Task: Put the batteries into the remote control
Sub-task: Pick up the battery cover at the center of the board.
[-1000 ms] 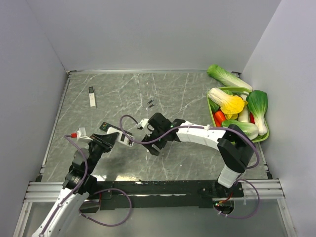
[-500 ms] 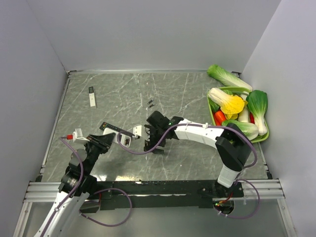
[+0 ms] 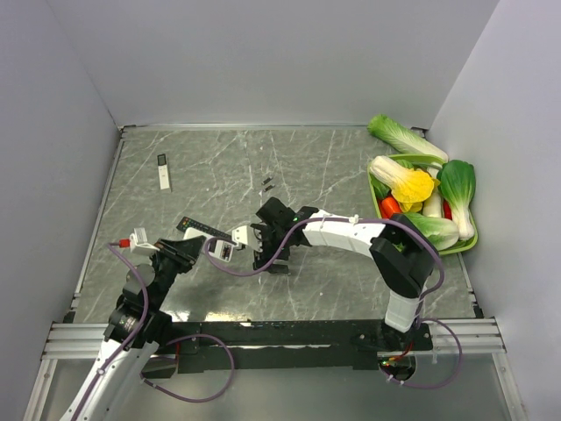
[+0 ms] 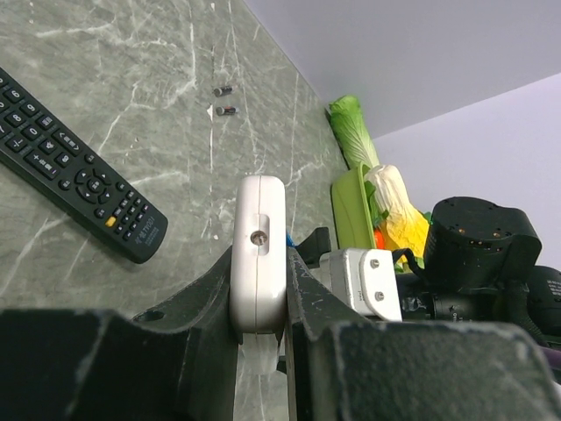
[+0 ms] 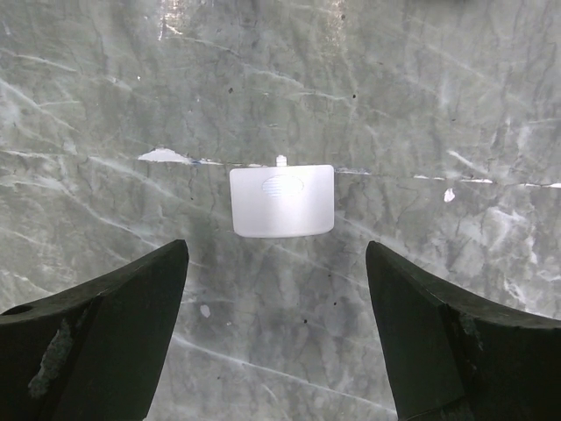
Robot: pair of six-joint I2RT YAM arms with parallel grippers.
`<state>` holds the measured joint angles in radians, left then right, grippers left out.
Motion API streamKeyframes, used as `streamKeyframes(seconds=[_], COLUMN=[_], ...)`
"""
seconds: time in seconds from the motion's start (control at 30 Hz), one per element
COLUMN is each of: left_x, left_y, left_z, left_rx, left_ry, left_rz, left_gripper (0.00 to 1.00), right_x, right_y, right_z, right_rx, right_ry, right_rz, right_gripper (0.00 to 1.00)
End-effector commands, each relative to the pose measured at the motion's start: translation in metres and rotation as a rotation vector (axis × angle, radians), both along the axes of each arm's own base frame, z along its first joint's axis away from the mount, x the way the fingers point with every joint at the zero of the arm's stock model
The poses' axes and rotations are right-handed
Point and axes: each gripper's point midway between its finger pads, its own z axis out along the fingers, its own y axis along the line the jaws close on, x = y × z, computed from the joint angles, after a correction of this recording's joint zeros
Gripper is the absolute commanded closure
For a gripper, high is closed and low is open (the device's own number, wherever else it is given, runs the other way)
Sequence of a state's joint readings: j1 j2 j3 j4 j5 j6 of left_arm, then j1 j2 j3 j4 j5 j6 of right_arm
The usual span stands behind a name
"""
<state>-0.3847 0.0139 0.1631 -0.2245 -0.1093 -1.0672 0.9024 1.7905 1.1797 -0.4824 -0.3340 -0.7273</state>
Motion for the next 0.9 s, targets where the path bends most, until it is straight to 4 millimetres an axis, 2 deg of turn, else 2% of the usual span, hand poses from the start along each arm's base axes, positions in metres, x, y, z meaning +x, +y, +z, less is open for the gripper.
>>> streamKeyframes(seconds=[0.0, 0.37, 0.87], left_x=[0.001, 0.001, 0.000], left_y=[-0.005, -0.007, -0.006], left_z=[0.018, 0.017, 0.017], left_rx=[-0.039, -0.042, -0.042], left_ry=[-0.057, -0.058, -0.058], left_rz=[-0.022, -0.031, -0.031], left_gripper=[0.99, 0.99, 0.99], right_x=[0.008, 0.012, 0.012], right_y=[0.011, 0.008, 0.014], right_z=[0.001, -0.013, -0.021], right_rx=[0.033, -0.017, -0.026], right_ry=[-0.017, -0.004, 0.029], right_rz=[0.034, 0.018, 0.019], right_gripper=[0.11, 0.14, 0.17])
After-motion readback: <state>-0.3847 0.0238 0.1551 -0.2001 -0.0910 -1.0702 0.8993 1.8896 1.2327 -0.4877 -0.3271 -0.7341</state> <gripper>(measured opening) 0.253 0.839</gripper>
